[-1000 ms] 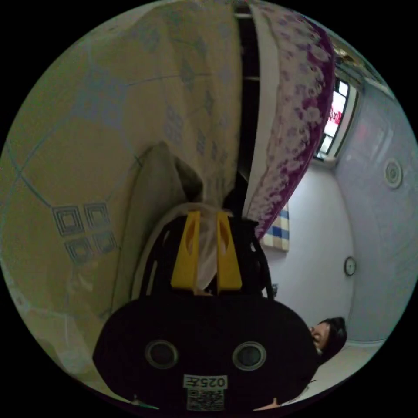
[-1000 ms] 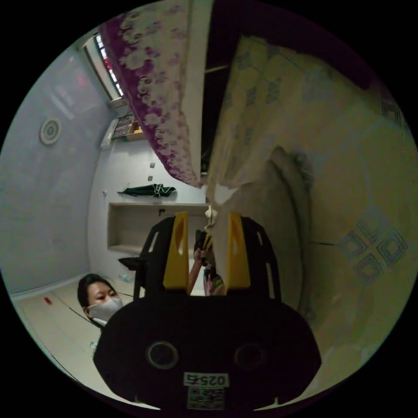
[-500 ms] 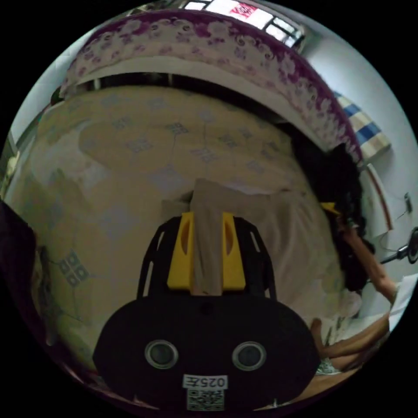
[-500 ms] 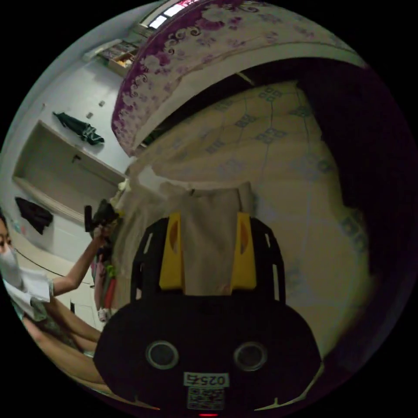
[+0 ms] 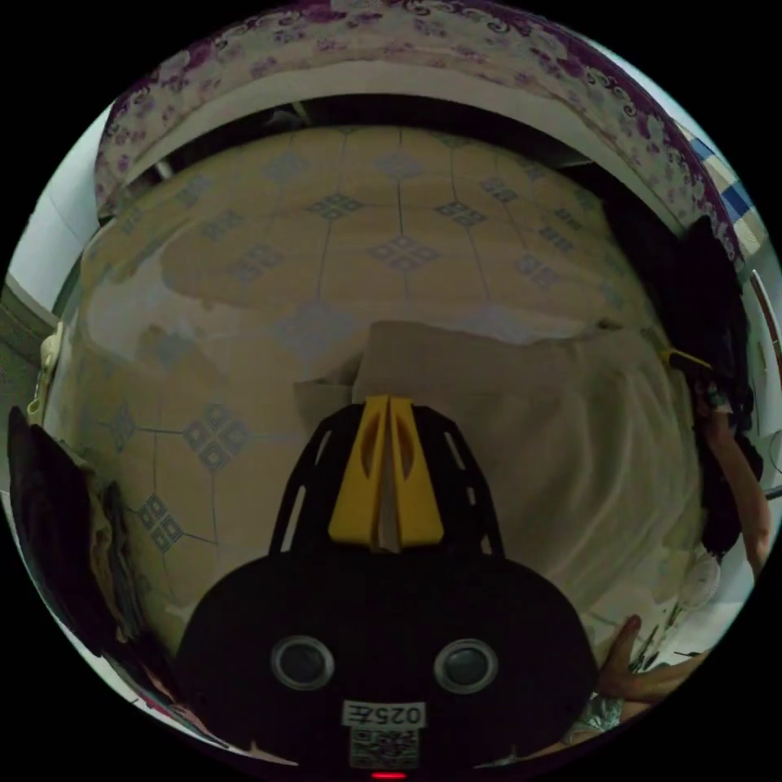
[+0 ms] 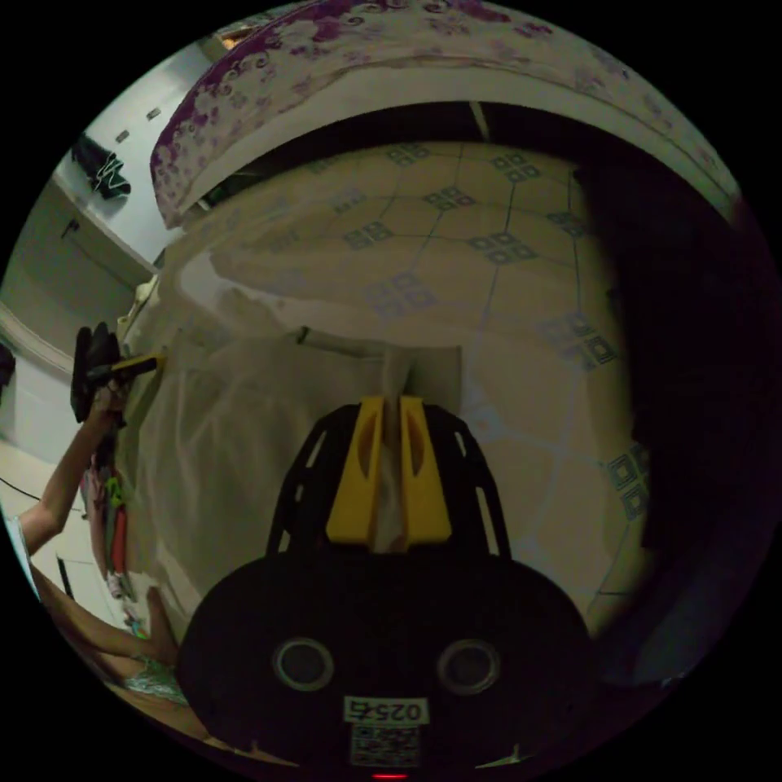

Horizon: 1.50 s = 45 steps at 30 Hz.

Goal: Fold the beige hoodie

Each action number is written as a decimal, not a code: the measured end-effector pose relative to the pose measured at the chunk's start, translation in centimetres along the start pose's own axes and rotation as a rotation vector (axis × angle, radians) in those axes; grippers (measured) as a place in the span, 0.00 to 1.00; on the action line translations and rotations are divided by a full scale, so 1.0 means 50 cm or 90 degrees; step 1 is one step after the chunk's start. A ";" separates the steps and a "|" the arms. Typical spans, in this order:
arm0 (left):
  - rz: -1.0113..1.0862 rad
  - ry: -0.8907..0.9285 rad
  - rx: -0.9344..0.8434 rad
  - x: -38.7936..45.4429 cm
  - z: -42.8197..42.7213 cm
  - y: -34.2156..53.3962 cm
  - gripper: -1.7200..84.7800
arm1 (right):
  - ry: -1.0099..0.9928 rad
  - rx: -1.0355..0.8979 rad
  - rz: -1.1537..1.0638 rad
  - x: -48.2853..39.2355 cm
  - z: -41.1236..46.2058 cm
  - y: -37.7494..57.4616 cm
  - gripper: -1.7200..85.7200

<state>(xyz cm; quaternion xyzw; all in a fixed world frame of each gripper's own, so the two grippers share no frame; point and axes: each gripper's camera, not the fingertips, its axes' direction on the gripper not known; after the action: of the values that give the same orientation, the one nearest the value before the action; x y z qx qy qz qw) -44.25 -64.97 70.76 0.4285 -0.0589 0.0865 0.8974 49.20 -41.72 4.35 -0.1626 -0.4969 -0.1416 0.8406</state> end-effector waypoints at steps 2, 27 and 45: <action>0.011 -0.015 0.029 0.021 -0.032 0.010 0.01 | -0.007 0.046 -0.011 -0.042 -0.026 -0.017 0.04; -0.010 0.016 -0.057 0.037 0.030 -0.109 0.02 | 0.111 -0.064 -0.076 -0.197 0.228 -0.317 0.06; -0.095 -0.182 0.019 -0.132 -0.076 -0.081 0.01 | -0.169 -0.007 0.046 0.018 0.202 -0.387 0.17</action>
<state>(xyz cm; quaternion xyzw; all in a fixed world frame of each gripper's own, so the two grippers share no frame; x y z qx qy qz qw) -49.73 -65.19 64.10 0.4527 -0.1526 -0.0413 0.8775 33.92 -55.14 12.29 -0.2020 -0.5967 -0.0911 0.7712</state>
